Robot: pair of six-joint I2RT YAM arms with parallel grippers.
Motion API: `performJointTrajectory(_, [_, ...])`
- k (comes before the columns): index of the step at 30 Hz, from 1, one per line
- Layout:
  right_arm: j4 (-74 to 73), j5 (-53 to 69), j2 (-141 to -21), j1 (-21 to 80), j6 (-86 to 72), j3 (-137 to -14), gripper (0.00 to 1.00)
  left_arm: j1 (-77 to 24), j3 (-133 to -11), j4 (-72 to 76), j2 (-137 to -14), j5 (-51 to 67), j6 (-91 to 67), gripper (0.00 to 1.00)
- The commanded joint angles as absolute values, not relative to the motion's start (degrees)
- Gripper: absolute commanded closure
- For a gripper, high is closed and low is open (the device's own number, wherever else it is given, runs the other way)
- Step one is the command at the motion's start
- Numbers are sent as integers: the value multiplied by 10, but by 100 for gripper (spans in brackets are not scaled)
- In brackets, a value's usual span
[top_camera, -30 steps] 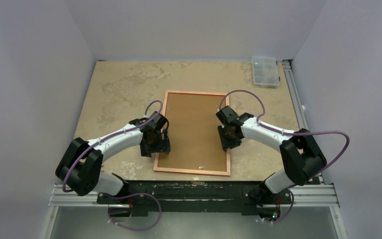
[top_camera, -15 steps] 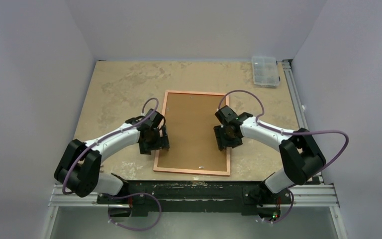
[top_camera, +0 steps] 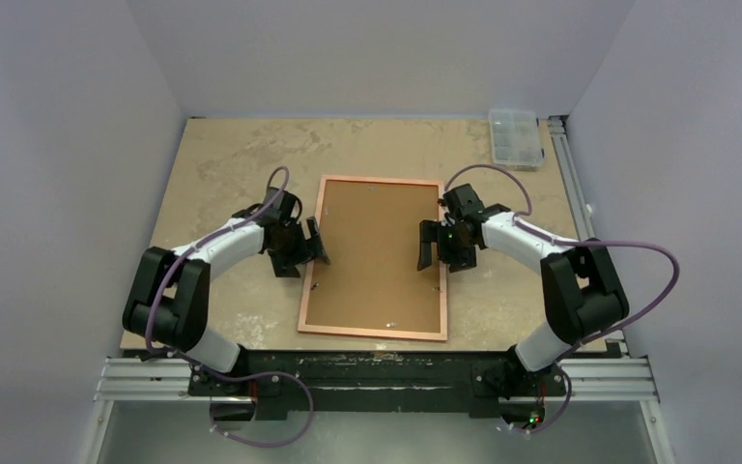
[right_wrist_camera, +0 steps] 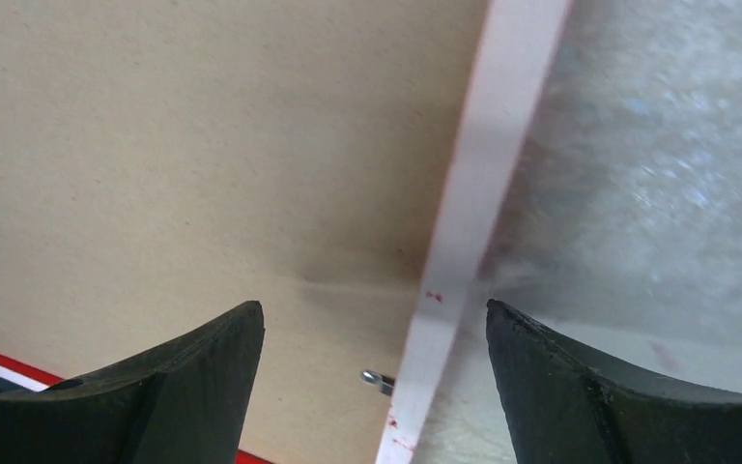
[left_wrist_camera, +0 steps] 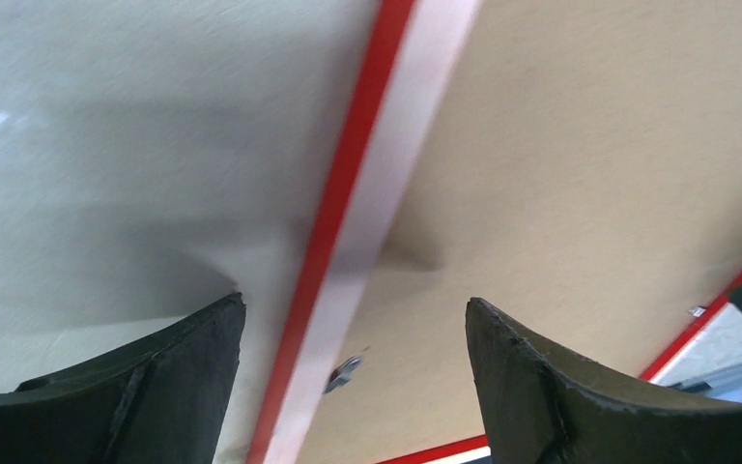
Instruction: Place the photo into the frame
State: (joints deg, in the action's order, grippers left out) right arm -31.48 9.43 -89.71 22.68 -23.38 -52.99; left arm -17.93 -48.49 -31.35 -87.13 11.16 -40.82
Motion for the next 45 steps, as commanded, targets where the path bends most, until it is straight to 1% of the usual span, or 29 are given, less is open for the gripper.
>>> performJointTrajectory(1, [-282, 153, -919, 227, -238, -575, 17, -181, -496, -238, -900, 175, -390, 18])
performJointTrajectory(6, [-287, 166, -905, 227, -240, -555, 17, -213, -463, -217, -874, 183, -406, 18])
performJointTrajectory(12, [-299, 164, -860, 227, -238, -495, 18, -305, -411, -176, -854, 169, -471, 18])
performJointTrajectory(15, [-323, 115, -829, 227, -230, -483, 17, -337, -387, -170, -839, 148, -506, 18])
performJointTrajectory(17, [-340, 81, -807, 227, -223, -487, 16, -339, -374, -183, -820, 124, -515, 18])
performJointTrajectory(19, [-350, 70, -790, 228, -219, -498, 15, -339, -382, -220, -800, 90, -509, 17])
performJointTrajectory(22, [-376, 16, -786, 228, -210, -521, 15, -338, -416, -278, -792, 53, -487, 17])
performJointTrajectory(26, [-383, -17, -787, 227, -199, -539, 14, -326, -455, -309, -805, 41, -464, 16])
performJointTrajectory(33, [-350, -2, -844, 208, -233, -564, 13, -257, -521, -305, -856, 76, -422, 17])
performJointTrajectory(35, [-336, 10, -872, 206, -242, -588, 14, -244, -549, -307, -881, 80, -406, 17])
performJointTrajectory(39, [-349, -20, -953, 199, -246, -663, 17, -228, -600, -315, -932, 78, -388, 19])
performJointTrajectory(42, [-350, -25, -997, 182, -250, -708, 19, -227, -612, -311, -954, 78, -387, 23])
performJointTrajectory(45, [-358, -36, -1031, 163, -248, -739, 21, -227, -607, -300, -965, 84, -395, 25])
